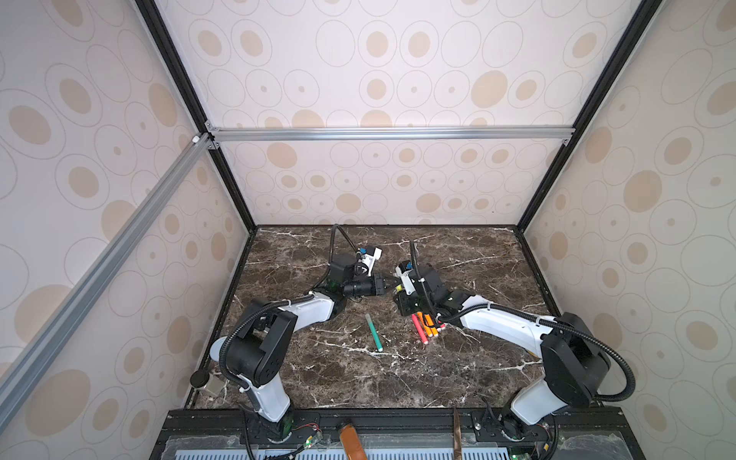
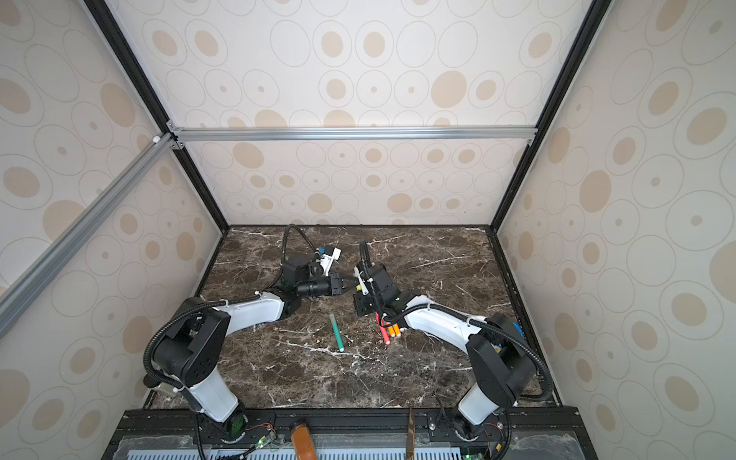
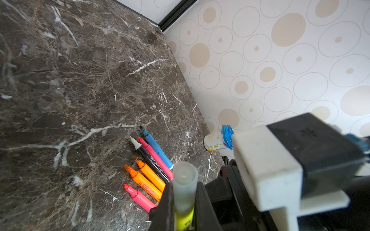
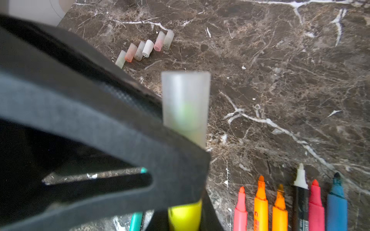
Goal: Remove pen caps from pens
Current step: Open the pen cap on the pen.
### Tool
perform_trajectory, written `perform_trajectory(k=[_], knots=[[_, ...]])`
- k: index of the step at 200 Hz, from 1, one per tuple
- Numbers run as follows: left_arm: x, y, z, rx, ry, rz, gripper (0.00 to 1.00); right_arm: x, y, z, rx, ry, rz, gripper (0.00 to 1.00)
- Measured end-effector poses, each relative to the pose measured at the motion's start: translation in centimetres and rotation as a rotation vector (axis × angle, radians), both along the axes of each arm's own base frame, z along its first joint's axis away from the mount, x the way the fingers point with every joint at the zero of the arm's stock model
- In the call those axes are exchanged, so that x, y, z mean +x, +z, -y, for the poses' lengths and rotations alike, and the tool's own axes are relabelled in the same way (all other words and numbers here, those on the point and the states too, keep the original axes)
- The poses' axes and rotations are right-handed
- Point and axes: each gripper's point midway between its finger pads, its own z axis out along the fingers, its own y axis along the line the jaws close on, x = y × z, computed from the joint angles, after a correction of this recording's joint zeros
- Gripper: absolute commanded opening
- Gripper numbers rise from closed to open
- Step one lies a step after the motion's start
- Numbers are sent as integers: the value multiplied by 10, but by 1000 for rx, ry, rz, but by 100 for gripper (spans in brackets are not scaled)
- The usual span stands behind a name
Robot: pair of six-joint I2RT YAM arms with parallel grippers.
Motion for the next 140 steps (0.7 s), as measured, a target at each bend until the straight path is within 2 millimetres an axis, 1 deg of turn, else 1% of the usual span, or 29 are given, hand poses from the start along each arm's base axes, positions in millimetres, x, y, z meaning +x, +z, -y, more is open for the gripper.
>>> perform_trajectory(k=[28, 42, 51, 68, 84, 124, 140], knots=[[0, 1, 1, 1, 0, 4, 38, -1, -1, 2, 16, 8, 1, 0], [2, 2, 1, 6, 3, 8, 49, -3, -5, 6, 24, 15, -15, 0], [3, 3, 1, 10, 7, 11, 54, -5, -7, 10, 30, 19, -24, 0], [6, 6, 1, 14, 15, 20, 57, -7, -10, 16, 43, 30, -35, 0], [6, 7, 1, 15, 17, 21, 57, -10, -8, 17, 57, 53, -34, 0], [6, 7, 2, 18, 18, 21, 52, -16, 7, 9, 109, 112, -4, 0], [6, 6, 3, 21, 18, 20, 49, -16, 9, 6, 119, 122, 0, 0]])
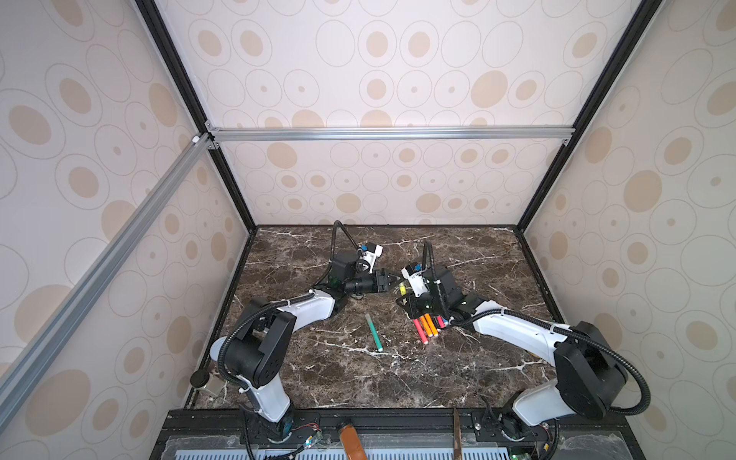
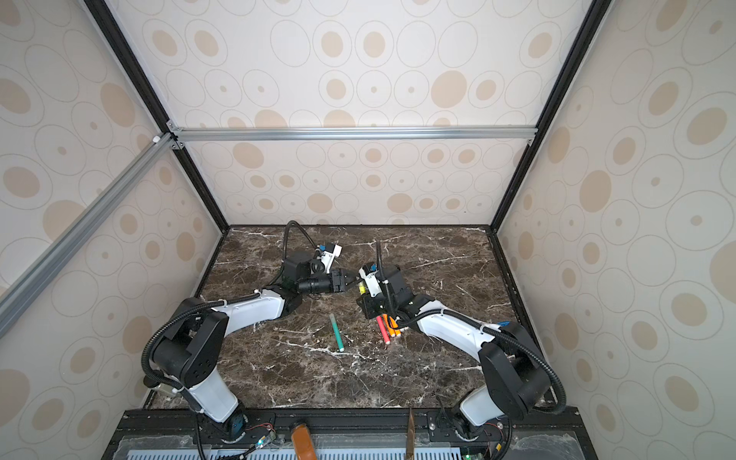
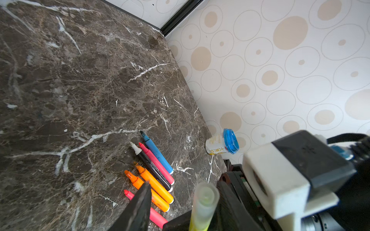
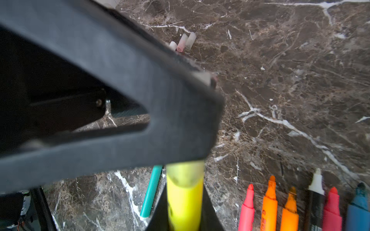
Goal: Remove pen caps from pens
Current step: Open the pen cap on the pen.
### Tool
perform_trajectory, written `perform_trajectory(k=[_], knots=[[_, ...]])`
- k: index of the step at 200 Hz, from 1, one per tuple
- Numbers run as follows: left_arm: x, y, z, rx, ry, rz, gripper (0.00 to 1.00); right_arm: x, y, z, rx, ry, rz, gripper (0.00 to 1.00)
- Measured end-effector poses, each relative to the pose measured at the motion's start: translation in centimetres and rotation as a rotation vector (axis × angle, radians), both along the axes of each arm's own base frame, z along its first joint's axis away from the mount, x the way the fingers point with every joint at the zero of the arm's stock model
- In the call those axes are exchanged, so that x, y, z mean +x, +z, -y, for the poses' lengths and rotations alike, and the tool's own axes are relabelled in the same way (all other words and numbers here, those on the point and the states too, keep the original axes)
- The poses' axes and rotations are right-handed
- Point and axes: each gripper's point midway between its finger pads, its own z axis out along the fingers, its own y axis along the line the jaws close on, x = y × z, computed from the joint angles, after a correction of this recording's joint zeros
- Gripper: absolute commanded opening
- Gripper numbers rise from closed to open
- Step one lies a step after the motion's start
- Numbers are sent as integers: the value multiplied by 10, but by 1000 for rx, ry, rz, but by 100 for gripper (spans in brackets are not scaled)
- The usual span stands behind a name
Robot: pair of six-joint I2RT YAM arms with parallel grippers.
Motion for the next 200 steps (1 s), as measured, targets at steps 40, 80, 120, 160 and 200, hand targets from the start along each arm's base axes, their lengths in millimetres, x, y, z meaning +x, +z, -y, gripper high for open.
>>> perform_trajectory(k=[40, 80, 120, 160, 200], knots=[[-1, 3, 4, 1, -7, 8, 35, -2, 0, -2, 9, 13, -7, 0], [1, 10, 8, -2, -13, 27, 27, -2, 1, -2, 12, 13, -5, 0], [0, 6, 11, 1, -18, 21, 27, -2, 0, -1, 9, 4, -11, 0], [0, 5, 12, 3, -19, 18, 27, -1, -1, -1, 11, -7, -19, 0], [0, 1, 11, 11, -16, 6, 27, 1, -5, -1, 8, -17, -30, 0]])
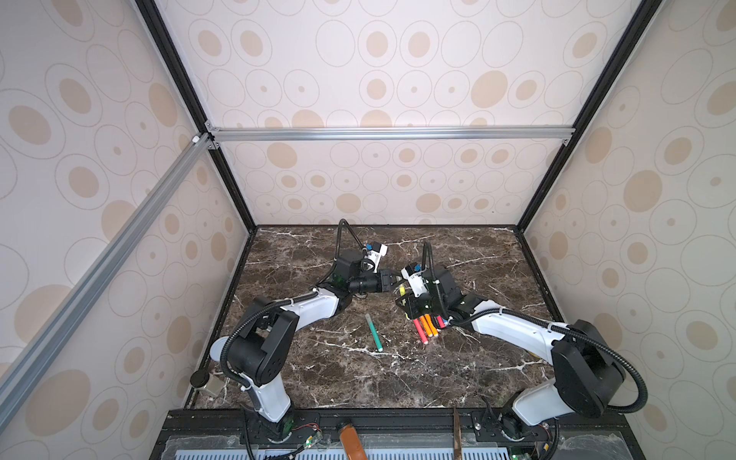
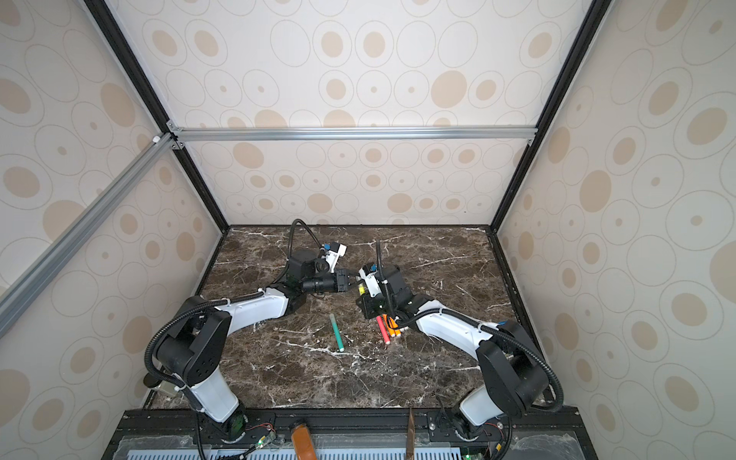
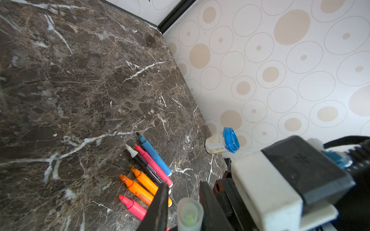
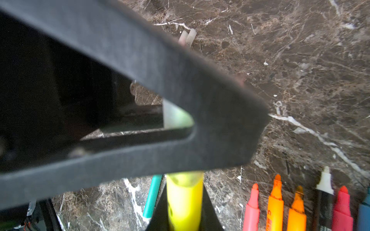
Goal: Remove pen caps from pens
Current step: Open the pen cap on the pen.
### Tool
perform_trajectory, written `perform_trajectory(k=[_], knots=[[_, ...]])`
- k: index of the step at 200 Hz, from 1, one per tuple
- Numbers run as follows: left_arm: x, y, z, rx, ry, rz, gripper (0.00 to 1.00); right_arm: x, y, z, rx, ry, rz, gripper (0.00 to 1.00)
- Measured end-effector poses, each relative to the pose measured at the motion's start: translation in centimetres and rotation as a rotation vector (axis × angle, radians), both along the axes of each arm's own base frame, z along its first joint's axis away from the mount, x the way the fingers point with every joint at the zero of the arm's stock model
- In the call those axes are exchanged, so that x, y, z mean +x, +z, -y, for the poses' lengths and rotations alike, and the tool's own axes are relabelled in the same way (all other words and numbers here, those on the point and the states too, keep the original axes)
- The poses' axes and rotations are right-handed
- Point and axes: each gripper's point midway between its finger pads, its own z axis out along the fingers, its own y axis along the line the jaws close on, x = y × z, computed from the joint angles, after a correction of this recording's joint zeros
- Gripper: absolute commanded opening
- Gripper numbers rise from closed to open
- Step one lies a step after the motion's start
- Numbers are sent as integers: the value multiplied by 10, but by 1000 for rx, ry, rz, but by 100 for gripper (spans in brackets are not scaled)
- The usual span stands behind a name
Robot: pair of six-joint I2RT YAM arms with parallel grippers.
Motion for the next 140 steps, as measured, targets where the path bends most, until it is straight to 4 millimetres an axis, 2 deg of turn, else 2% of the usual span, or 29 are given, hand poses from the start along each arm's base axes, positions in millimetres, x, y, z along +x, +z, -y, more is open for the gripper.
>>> perform_trajectory(k=[36, 73, 111, 140], knots=[[-1, -1, 1, 3, -3, -1, 25, 3, 1, 1, 0, -18, -2, 0], [-2, -1, 2, 3, -7, 1, 18, 4, 1, 1, -2, -24, -7, 0], [-2, -1, 2, 5, -5, 2, 0, 4, 0, 0, -2, -25, -10, 0], [-2, -1, 2, 5, -5, 2, 0, 4, 0, 0, -2, -26, -10, 0]])
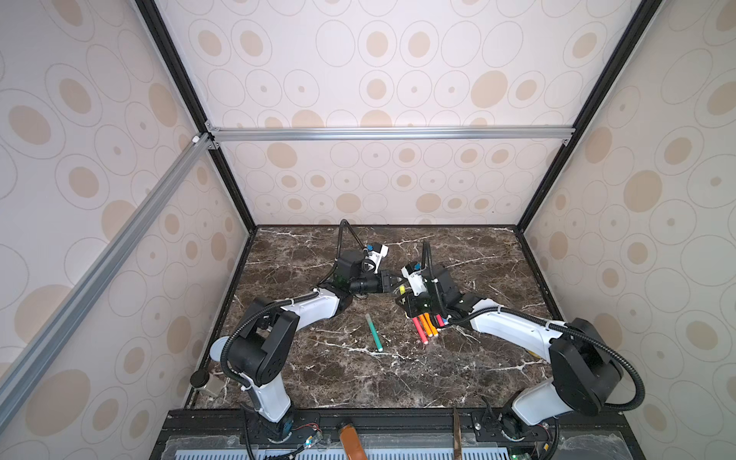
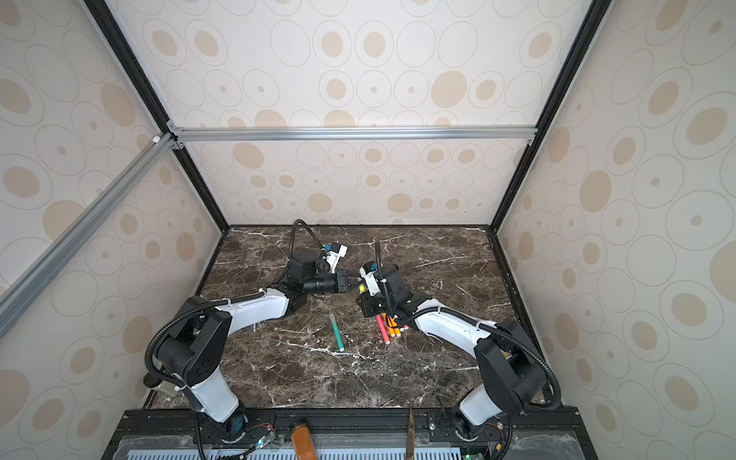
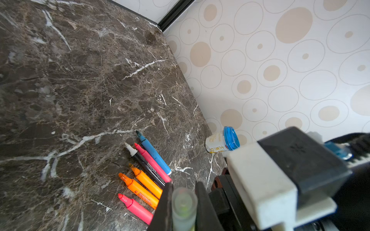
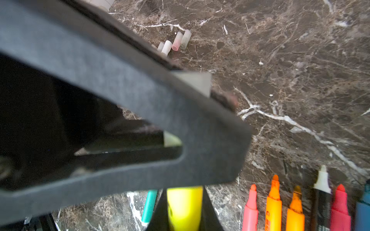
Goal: Remove pen caps from pens
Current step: Open the pen cap on the pen.
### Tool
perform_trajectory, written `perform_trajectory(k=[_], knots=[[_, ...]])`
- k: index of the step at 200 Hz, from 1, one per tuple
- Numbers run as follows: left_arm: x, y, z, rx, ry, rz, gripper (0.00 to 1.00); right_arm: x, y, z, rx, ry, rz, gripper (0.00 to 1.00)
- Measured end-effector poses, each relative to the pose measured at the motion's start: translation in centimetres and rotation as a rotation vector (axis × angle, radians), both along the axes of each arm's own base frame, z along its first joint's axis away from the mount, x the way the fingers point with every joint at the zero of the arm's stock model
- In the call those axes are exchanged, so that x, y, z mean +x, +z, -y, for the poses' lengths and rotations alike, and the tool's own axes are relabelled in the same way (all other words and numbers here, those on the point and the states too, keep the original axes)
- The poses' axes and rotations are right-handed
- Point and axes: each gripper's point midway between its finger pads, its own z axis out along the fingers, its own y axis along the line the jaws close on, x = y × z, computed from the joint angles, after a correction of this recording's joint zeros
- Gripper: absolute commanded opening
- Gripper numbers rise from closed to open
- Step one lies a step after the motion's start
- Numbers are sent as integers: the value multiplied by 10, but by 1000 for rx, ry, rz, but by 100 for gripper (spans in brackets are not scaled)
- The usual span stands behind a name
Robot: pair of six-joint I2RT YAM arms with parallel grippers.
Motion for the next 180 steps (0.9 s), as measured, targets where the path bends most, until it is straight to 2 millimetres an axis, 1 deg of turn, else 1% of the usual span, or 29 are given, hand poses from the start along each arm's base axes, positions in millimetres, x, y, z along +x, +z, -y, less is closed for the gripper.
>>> perform_trajectory(k=[35, 80, 104, 111, 124, 135, 147, 160, 167, 180], knots=[[2, -1, -1, 22, 5, 5, 0, -1, -1, 0, -4, 1, -4, 0], [18, 7, -6, 99, 12, 20, 0, 5, 3, -1, 32, -9, 44, 0], [22, 9, -1, 127, -33, 2, 0, 5, 5, 5, 46, -44, 73, 0], [31, 14, -1, 136, -14, 27, 0, -1, -2, 8, 29, -42, 52, 0], [68, 32, -11, 145, 68, 97, 0, -28, -21, 9, -2, 3, -4, 0], [99, 47, -28, 146, 146, 145, 0, -51, -36, 6, -32, 50, -52, 0], [121, 60, -46, 149, 211, 181, 0, -70, -49, 4, -55, 92, -91, 0], [139, 69, -65, 156, 274, 205, 0, -80, -55, 5, -70, 110, -114, 0], [145, 73, -71, 159, 296, 215, 0, -82, -56, 6, -74, 110, -119, 0], [149, 77, -76, 165, 313, 225, 0, -83, -54, 8, -74, 103, -116, 0]])
